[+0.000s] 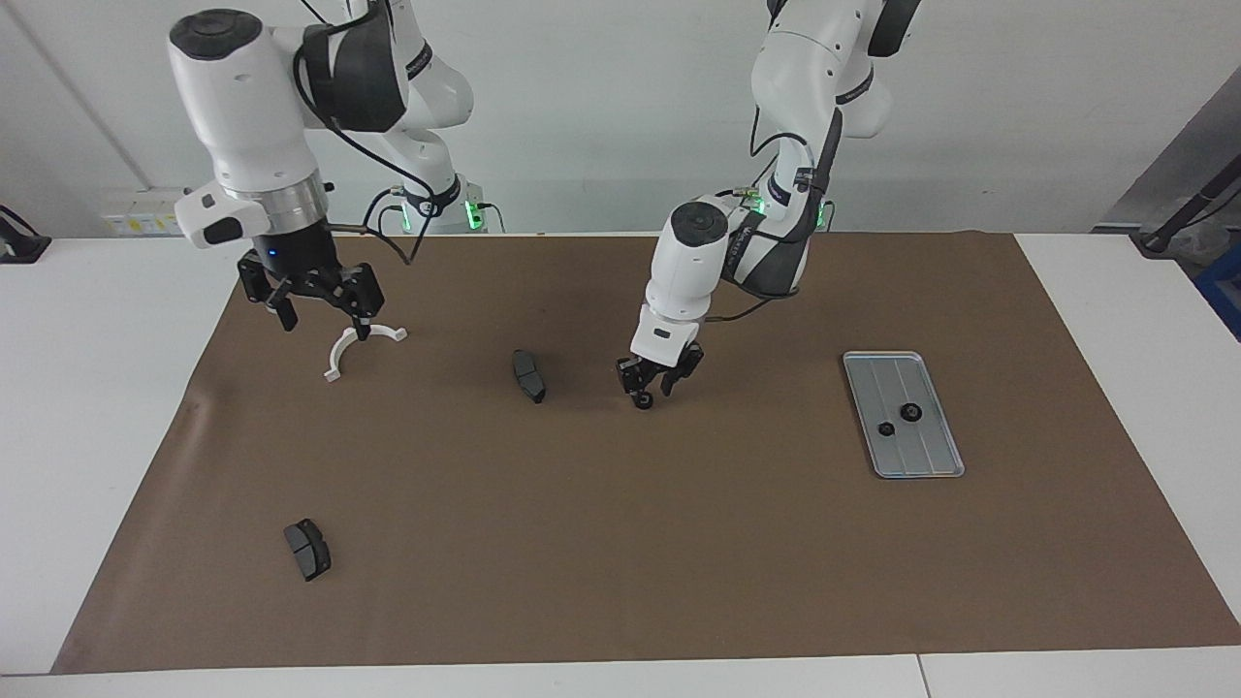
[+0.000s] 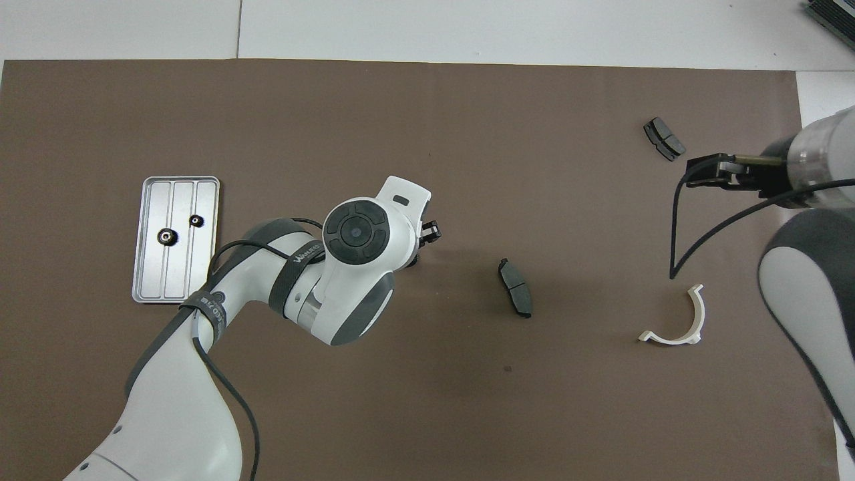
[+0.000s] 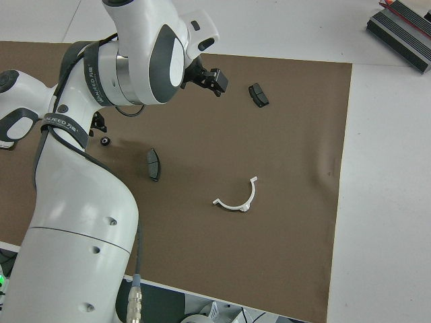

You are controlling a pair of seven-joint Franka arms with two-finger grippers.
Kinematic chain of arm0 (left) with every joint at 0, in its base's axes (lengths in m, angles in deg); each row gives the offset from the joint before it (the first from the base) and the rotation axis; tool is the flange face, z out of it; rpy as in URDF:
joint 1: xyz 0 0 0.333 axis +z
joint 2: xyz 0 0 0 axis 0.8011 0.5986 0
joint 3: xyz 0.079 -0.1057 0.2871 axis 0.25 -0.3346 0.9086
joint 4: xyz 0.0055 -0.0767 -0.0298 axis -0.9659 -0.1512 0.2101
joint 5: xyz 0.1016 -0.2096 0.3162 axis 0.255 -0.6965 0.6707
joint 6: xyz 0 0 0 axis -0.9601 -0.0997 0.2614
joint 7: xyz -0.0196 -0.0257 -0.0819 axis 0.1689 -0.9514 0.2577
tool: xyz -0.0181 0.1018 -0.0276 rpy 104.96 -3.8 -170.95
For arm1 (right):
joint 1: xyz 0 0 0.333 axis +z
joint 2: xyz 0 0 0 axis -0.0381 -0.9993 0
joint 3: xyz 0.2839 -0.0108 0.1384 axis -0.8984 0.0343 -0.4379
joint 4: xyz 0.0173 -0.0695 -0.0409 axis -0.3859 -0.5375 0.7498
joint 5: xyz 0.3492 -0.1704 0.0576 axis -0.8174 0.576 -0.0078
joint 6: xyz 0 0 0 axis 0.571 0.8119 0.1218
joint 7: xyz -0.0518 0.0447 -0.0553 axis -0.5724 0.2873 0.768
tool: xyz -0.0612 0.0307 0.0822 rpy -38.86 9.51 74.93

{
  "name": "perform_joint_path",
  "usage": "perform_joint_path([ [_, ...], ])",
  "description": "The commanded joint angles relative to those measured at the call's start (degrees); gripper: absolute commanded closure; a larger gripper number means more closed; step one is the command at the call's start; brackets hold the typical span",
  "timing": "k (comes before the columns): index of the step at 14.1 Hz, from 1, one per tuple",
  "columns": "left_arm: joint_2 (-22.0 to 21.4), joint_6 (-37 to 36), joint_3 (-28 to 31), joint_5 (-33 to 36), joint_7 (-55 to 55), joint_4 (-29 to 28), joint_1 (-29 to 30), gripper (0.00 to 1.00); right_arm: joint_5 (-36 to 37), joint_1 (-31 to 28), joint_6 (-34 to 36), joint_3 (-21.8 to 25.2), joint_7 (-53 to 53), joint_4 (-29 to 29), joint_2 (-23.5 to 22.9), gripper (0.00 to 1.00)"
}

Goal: Pick bearing gear from pile to tray
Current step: 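Grasp the third bearing with the left gripper while the right gripper withdraws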

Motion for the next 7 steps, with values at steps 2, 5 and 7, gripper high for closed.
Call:
perform_joint_path([
  [2, 2.80, -4.32, 1.34, 0.15, 0.91, 4.82, -1.57, 0.46, -1.72, 0.47, 8.79, 3.91, -5.86, 5.23, 0.98, 0.00],
  [5, 2.80, -4.40, 1.43, 0.16, 1.00, 4.38, -1.57, 0.47, -2.43, 0.47, 14.68, 5.41, -6.48, 5.32, 3.35, 0.00],
  [7, 2.80, -4.67, 1.43, 0.24, 1.00, 3.24, -1.57, 0.47, -2.52, 0.56, 14.78, 5.15, -7.01, 4.01, 4.06, 0.00],
])
